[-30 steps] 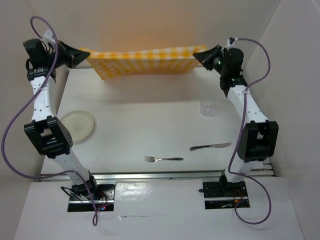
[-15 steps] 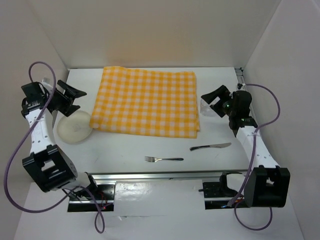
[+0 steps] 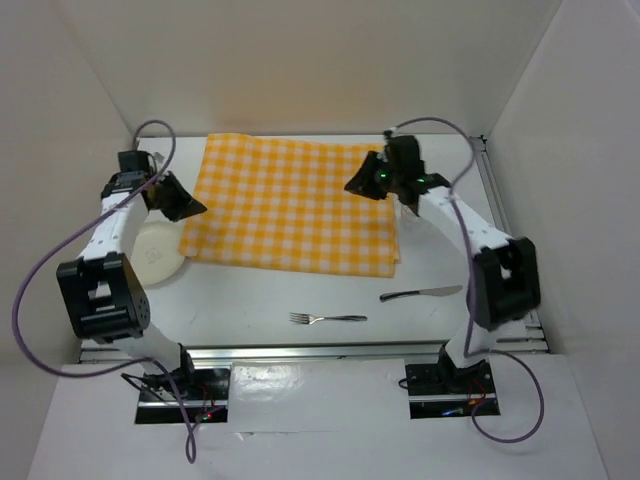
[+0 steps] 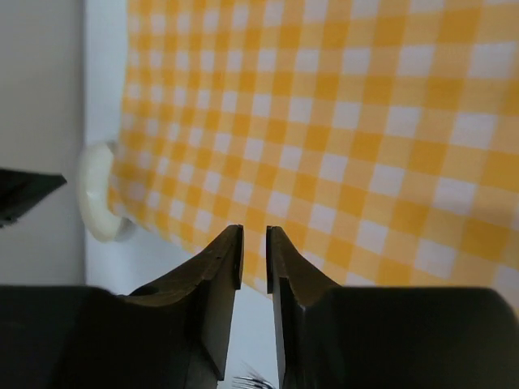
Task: Set the dinner table for one person
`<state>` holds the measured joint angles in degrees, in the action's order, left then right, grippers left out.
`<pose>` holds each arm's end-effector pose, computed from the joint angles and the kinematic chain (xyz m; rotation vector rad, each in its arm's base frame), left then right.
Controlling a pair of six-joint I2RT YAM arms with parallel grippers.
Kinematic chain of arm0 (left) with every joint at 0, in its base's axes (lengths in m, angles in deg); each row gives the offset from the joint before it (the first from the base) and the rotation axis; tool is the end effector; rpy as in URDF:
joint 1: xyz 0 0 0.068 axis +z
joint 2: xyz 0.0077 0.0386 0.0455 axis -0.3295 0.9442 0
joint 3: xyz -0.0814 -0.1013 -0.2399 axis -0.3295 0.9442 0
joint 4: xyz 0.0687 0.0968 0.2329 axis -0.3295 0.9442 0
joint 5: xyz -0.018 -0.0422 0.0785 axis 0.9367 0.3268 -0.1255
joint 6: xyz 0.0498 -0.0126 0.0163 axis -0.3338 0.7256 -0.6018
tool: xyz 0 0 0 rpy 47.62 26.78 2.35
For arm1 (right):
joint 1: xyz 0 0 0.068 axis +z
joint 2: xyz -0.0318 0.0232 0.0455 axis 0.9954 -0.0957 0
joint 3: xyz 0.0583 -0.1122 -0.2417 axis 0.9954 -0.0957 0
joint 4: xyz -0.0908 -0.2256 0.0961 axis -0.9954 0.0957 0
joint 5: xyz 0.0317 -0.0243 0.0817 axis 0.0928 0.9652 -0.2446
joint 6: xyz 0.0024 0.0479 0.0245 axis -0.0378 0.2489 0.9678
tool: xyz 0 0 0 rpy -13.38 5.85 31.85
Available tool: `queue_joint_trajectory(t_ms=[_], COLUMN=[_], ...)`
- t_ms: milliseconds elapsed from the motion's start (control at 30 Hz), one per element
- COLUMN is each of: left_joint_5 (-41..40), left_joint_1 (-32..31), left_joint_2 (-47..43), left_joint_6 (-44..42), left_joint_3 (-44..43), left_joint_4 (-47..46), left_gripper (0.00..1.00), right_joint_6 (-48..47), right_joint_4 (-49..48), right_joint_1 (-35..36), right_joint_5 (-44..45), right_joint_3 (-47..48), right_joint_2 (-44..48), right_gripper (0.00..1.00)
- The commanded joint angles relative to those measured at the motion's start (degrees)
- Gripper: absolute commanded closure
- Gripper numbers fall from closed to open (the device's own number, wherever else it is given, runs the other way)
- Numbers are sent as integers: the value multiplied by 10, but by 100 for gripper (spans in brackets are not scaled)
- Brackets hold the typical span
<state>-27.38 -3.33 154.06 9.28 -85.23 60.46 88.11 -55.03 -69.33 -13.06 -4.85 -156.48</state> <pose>0.3306 0.0783 0.2943 -0.8217 2.2412 -0.6801 0.3504 0.1056 0.3063 0.2098 2.1806 0.8238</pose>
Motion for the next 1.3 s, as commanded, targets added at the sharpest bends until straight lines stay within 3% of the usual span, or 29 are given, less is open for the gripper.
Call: queue_joint_trajectory(t_ms=[0,200,300,500,667,967,1267], left_joint_5=[-102,-179,-218,-233,-238,-258,-294], left_joint_1=[-43,-78,-100,-137,-161,-186,-186], left_joint_2=[61,154,197,223,218,117,72], left_joint_6=[-11,1,7,18,28,60,72], left_joint_3=[-28,-52,-70,-32,29,150,175], left_joint_4=[-8,-23,13,5,-6,-6,12], left_gripper=[100,100,100,100,100,100,100], right_joint_6=[-43,-12,2,40,47,41,30], right_joint_4=[120,108,113,118,107,108,108], right_joint_1=[74,100,100,100,95,90,78], right_joint_5=[53,62,84,139,153,170,161], right_joint_3=[71,115,115,35,-42,-122,-140], right_joint_2=[-122,-237,-269,-267,-218,-155,-137], right_gripper=[71,72,74,78,79,79,79])
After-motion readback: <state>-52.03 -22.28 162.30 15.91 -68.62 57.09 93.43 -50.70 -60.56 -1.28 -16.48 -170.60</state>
